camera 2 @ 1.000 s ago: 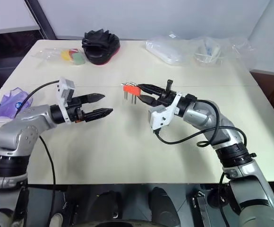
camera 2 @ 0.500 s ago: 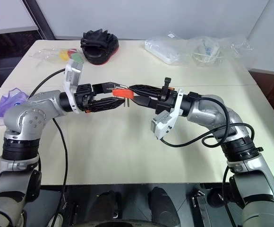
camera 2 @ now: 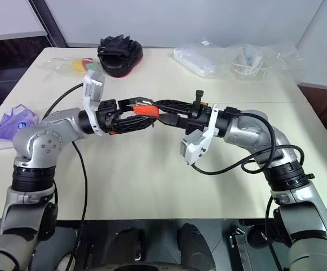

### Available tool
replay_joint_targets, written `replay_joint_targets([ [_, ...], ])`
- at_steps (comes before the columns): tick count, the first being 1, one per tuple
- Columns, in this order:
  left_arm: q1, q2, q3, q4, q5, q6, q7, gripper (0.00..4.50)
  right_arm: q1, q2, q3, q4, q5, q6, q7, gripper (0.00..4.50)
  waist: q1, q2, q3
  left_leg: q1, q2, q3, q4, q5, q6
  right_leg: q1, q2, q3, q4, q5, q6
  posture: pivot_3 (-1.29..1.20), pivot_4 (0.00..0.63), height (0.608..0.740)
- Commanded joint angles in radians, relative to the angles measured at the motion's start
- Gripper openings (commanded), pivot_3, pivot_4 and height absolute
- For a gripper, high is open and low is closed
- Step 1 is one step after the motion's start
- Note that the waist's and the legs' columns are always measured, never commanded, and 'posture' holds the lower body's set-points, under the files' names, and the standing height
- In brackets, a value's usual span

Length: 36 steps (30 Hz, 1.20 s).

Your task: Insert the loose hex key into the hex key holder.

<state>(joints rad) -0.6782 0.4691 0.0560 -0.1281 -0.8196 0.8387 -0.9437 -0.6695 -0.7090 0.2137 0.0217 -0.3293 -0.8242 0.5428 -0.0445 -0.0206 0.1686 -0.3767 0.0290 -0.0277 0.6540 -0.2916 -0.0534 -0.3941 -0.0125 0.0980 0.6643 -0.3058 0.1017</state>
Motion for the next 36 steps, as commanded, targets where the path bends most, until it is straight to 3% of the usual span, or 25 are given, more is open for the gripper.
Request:
replay_joint_targets([
  [1, -0.021, -0.007, 0.016, -0.03, -0.02, -0.008, 0.01, 3.15, 0.002, -0.004, -0.017, -0.038, 0.027, 0.003, 0.004, 0.97, 0.0, 0.0, 0.0, 0.0, 0.0, 0.0, 0.0, 0.0, 0.0, 0.0, 0.0, 0.0, 0.0, 0.0, 0.0, 0.0, 0.15, 0.74],
  [7, -0.009, -0.01, -0.008, -0.03, -0.001, -0.02, 0.0, 0.13, 0.009, -0.006, -0.02, -0.05, 0.034, 0.016, 0.019, 0.97, 0.0, 0.0, 0.0, 0.0, 0.0, 0.0, 0.0, 0.0, 0.0, 0.0, 0.0, 0.0, 0.0, 0.0, 0.0, 0.0, 0.15, 0.74],
  [35, -0.002, -0.004, -0.037, -0.018, 0.047, -0.055, 0.008, 0.12, 0.003, -0.001, -0.027, -0.055, 0.066, 0.053, 0.034, 0.97, 0.0, 0.0, 0.0, 0.0, 0.0, 0.0, 0.0, 0.0, 0.0, 0.0, 0.0, 0.0, 0.0, 0.0, 0.0, 0.0, 0.15, 0.74],
  [36, -0.002, -0.004, -0.037, -0.019, 0.047, -0.055, 0.008, 0.12, 0.004, 0.0, -0.028, -0.055, 0.068, 0.053, 0.034, 1.47, 0.0, 0.0, 0.0, 0.0, 0.0, 0.0, 0.0, 0.0, 0.0, 0.0, 0.0, 0.0, 0.0, 0.0, 0.0, 0.0, 0.15, 0.74],
])
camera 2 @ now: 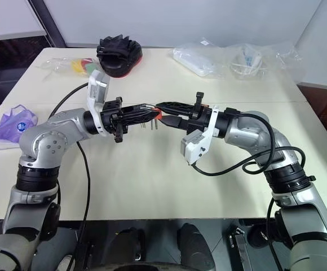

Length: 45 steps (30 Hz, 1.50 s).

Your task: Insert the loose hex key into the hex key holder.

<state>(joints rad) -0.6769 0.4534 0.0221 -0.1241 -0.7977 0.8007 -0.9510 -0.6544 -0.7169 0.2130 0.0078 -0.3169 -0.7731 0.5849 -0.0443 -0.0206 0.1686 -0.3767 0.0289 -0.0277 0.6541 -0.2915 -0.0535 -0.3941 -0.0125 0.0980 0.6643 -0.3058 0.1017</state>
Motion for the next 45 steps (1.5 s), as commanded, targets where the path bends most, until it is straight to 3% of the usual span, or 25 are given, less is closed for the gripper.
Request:
replay_joint_targets([
  [1, -0.004, 0.011, -0.003, -0.022, 0.026, -0.017, 0.016, 0.12, -0.011, 0.009, -0.029, -0.042, 0.056, 0.003, -0.009, 2.01, 0.0, 0.0, 0.0, 0.0, 0.0, 0.0, 0.0, 0.0, 0.0, 0.0, 0.0, 0.0, 0.0, 0.0, 0.0, 0.0, 0.15, 0.74],
  [5, -0.006, 0.011, -0.004, -0.017, 0.035, -0.022, 0.013, 0.12, -0.009, 0.006, -0.029, -0.043, 0.064, 0.009, -0.002, 4.0, 0.0, 0.0, 0.0, 0.0, 0.0, 0.0, 0.0, 0.0, 0.0, 0.0, 0.0, 0.0, 0.0, 0.0, 0.0, 0.0, 0.15, 0.74],
  [6, -0.007, 0.012, -0.005, -0.015, 0.039, -0.025, 0.012, 0.12, -0.008, 0.004, -0.028, -0.043, 0.063, 0.011, 0.001, 4.4, 0.0, 0.0, 0.0, 0.0, 0.0, 0.0, 0.0, 0.0, 0.0, 0.0, 0.0, 0.0, 0.0, 0.0, 0.0, 0.0, 0.15, 0.74],
  [7, -0.007, 0.014, -0.004, -0.014, 0.042, -0.027, 0.011, 0.12, -0.006, 0.0, -0.027, -0.044, 0.06, 0.014, 0.005, 4.46, 0.0, 0.0, 0.0, 0.0, 0.0, 0.0, 0.0, 0.0, 0.0, 0.0, 0.0, 0.0, 0.0, 0.0, 0.0, 0.0, 0.15, 0.74],
  [11, -0.002, 0.03, 0.004, -0.009, 0.068, -0.049, 0.008, 0.12, 0.01, -0.009, -0.03, -0.052, 0.062, 0.042, 0.018, 4.46, 0.0, 0.0, 0.0, 0.0, 0.0, 0.0, 0.0, 0.0, 0.0, 0.0, 0.0, 0.0, 0.0, 0.0, 0.0, 0.0, 0.15, 0.74],
  [14, 0.007, 0.049, 0.019, -0.002, 0.087, -0.069, 0.01, 0.12, 0.058, 0.012, -0.053, -0.07, 0.141, 0.245, 0.048, 4.46, 0.0, 0.0, 0.0, 0.0, 0.0, 0.0, 0.0, 0.0, 0.0, 0.0, 0.0, 0.0, 0.0, 0.0, 0.0, 0.0, 0.15, 0.74],
  [17, 0.029, 0.074, 0.045, 0.001, 0.102, -0.082, 0.029, 0.12, 0.07, 0.11, -0.115, -0.19, 0.385, 1.019, 0.064, 4.46, -0.001, 0.0, 0.0, 0.0, 0.002, 0.0, 0.001, 0.0, 0.0, 0.0, 0.0, 0.0, 0.001, 0.0, 0.0, 0.0, 0.15, 0.74],
  [18, 0.034, 0.078, 0.049, 0.0, 0.103, -0.082, 0.034, 0.12, 0.065, 0.133, -0.133, -0.224, 0.44, 1.19, 0.059, 4.46, 0.001, 0.0, 0.0, 0.001, 0.003, 0.0, 0.001, 0.0, 0.0, 0.0, 0.0, 0.001, 0.002, 0.0, 0.0, 0.0, 0.15, 0.74],
  [22, 0.057, 0.088, 0.051, -0.02, 0.103, -0.081, 0.045, 0.12, 0.011, 0.227, -0.199, -0.259, 0.53, 1.69, -0.031, 4.46, 0.003, 0.0, 0.0, -0.001, 0.003, -0.002, 0.002, 0.001, -0.001, -0.001, 0.0, -0.001, 0.002, 0.0, 0.0, 0.0, 0.15, 0.74],
  [25, 0.071, 0.098, 0.053, -0.034, 0.103, -0.077, 0.046, 0.12, -0.018, 0.272, -0.22, -0.27, 0.554, 1.938, -0.094, 4.46, 0.003, 0.001, 0.0, -0.004, 0.002, -0.002, 0.002, 0.001, -0.001, -0.003, 0.0, -0.001, 0.002, 0.0, 0.0, 0.0, 0.15, 0.74],
  [31, 0.083, 0.11, 0.064, -0.048, 0.096, -0.069, 0.057, 0.12, -0.037, 0.276, -0.172, -0.251, 0.52, 2.148, -0.193, 4.46, 0.002, 0.001, 0.0, -0.019, 0.001, -0.003, 0.008, 0.001, -0.001, -0.015, -0.002, -0.003, 0.003, 0.0, 0.0, 0.0, 0.15, 0.74],
  [45, 0.102, 0.115, 0.069, -0.078, 0.088, -0.057, 0.078, 0.12, -0.092, 0.352, -0.209, -0.073, 0.502, 2.18, -0.314, 4.46, 0.0, 0.001, 0.0, -0.018, -0.001, -0.003, 0.008, 0.001, -0.001, -0.015, -0.001, -0.003, 0.003, 0.0, 0.0, 0.0, 0.15, 0.74],
])
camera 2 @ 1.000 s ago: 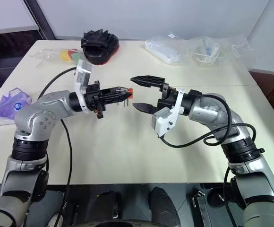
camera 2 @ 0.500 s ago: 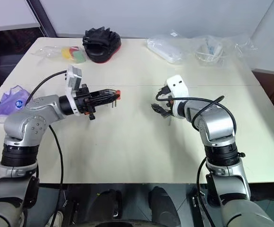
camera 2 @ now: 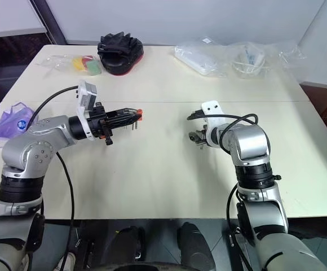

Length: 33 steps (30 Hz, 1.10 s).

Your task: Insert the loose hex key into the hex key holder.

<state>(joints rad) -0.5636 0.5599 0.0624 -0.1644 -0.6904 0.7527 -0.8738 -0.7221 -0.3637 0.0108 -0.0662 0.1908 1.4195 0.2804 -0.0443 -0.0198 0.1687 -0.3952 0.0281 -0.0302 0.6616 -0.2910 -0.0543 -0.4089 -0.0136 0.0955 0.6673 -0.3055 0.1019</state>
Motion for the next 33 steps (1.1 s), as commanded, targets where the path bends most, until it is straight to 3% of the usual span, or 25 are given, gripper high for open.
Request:
replay_joint_targets([
  [1, -0.012, 0.008, 0.029, -0.038, -0.019, -0.009, 0.001, 0.12, -0.023, -0.002, -0.003, 0.011, -0.008, -0.016, -0.013, 4.46, 0.0, 0.0, 0.0, 0.0, 0.0, 0.0, 0.0, 0.0, 0.0, 0.0, 0.0, 0.0, 0.0, 0.0, 0.0, 0.0, 0.15, 0.74],
  [3, -0.011, 0.009, 0.03, -0.04, -0.019, -0.008, 0.004, 0.12, -0.018, -0.007, 0.002, 0.032, -0.012, -0.026, -0.018, 4.46, -0.001, 0.0, 0.0, 0.0, 0.0, 0.0, 0.0, 0.0, 0.0, 0.0, 0.0, 0.0, 0.0, 0.0, 0.0, 0.0, 0.15, 0.74],
  [6, -0.009, 0.013, 0.032, -0.044, -0.017, -0.008, 0.006, 0.12, -0.013, -0.011, 0.003, 0.031, -0.003, -0.018, -0.008, 3.62, -0.001, 0.0, 0.0, 0.0, 0.0, 0.0, 0.0, 0.0, 0.0, 0.0, 0.0, 0.0, 0.0, 0.0, 0.0, 0.0, 0.15, 0.74],
  [13, -0.012, 0.013, 0.03, -0.044, -0.016, -0.01, 0.011, 0.12, -0.015, -0.005, 0.007, 0.021, 0.004, 0.009, -0.001, 0.06, -0.001, 0.0, 0.0, 0.0, 0.0, 0.0, 0.0, 0.0, 0.0, 0.0, 0.0, 0.0, 0.0, 0.0, 0.0, 0.0, 0.15, 0.74],
  [19, -0.019, 0.008, 0.025, -0.031, -0.013, -0.014, 0.008, 0.12, 0.004, -0.009, 0.019, -0.038, 0.003, -0.118, 0.019, 0.06, -0.001, 0.0, 0.0, 0.0, 0.0, 0.0, 0.0, 0.0, 0.0, 0.0, 0.0, 0.0, 0.0, 0.0, 0.0, 0.0, 0.15, 0.74],
  [23, -0.023, -0.011, 0.015, -0.021, -0.009, -0.016, 0.016, 0.12, 0.025, 0.023, -0.006, -0.106, -0.01, -0.462, 0.029, 0.06, -0.002, 0.0, 0.0, 0.0, 0.0, 0.0, 0.0, 0.0, 0.0, 0.0, 0.001, 0.0, 0.0, 0.0, 0.0, 0.0, 0.15, 0.74],
  [28, -0.051, -0.058, 0.001, 0.007, -0.006, -0.011, 0.034, 0.12, -0.012, 0.212, -0.13, -0.168, 0.101, -0.966, 0.049, 0.06, -0.002, 0.0, 0.0, 0.0, 0.001, 0.0, 0.0, 0.0, 0.0, 0.0, 0.001, 0.0, 0.0, 0.0, 0.0, 0.0, 0.15, 0.74],
  [33, -0.099, -0.085, -0.007, 0.057, 0.004, -0.013, 0.033, 0.12, -0.012, 0.351, -0.125, -0.162, 0.186, -1.157, 0.075, 0.06, 0.0, 0.0, 0.0, 0.0, 0.002, -0.001, 0.0, 0.0, 0.0, 0.0, 0.0, -0.001, 0.001, 0.0, 0.001, 0.0, 0.15, 0.74],
])
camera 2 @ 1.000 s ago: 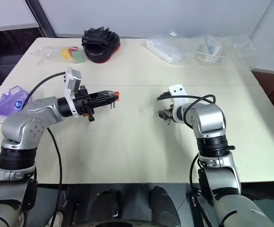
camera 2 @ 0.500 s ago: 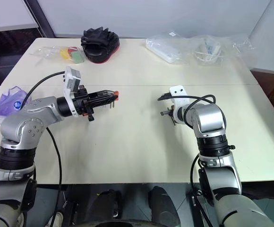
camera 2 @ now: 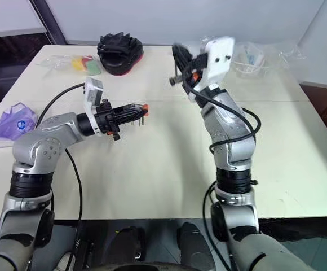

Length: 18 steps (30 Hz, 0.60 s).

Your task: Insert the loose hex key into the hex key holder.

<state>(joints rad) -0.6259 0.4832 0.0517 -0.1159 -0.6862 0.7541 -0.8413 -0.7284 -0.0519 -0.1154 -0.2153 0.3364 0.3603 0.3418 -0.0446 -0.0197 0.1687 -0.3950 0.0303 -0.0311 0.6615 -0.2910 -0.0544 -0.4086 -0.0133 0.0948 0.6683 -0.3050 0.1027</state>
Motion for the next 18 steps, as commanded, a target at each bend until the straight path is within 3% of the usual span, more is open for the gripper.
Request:
replay_joint_targets([
  [1, -0.054, -0.015, 0.001, 0.029, 0.005, -0.018, -0.001, 0.12, -0.006, 0.076, 0.012, -0.001, 0.062, -0.13, 0.021, 0.06, 0.0, 0.0, 0.0, 0.0, 0.0, 0.0, 0.0, 0.0, 0.0, 0.0, -0.001, 0.0, 0.0, 0.0, 0.0, 0.0, 0.15, 0.74],
  [7, -0.149, -0.041, -0.005, 0.145, 0.041, -0.051, -0.016, 0.12, 0.014, 0.157, 0.072, 0.093, 0.02, -0.271, 0.019, 0.06, -0.001, 0.0, 0.0, 0.001, -0.002, 0.001, 0.001, 0.0, 0.0, 0.0, 0.0, 0.0, 0.001, 0.0, 0.0, 0.0, 0.15, 0.74],
  [18, -0.197, -0.046, -0.003, 0.175, 0.053, -0.052, -0.041, 0.12, 0.078, 0.136, 0.121, 0.157, -0.023, -0.37, 0.023, 0.06, -0.002, 0.0, 0.0, 0.001, -0.001, 0.0, 0.0, 0.0, -0.001, 0.0, 0.0, 0.0, 0.002, 0.0, 0.0, 0.0, 0.15, 0.74],
])
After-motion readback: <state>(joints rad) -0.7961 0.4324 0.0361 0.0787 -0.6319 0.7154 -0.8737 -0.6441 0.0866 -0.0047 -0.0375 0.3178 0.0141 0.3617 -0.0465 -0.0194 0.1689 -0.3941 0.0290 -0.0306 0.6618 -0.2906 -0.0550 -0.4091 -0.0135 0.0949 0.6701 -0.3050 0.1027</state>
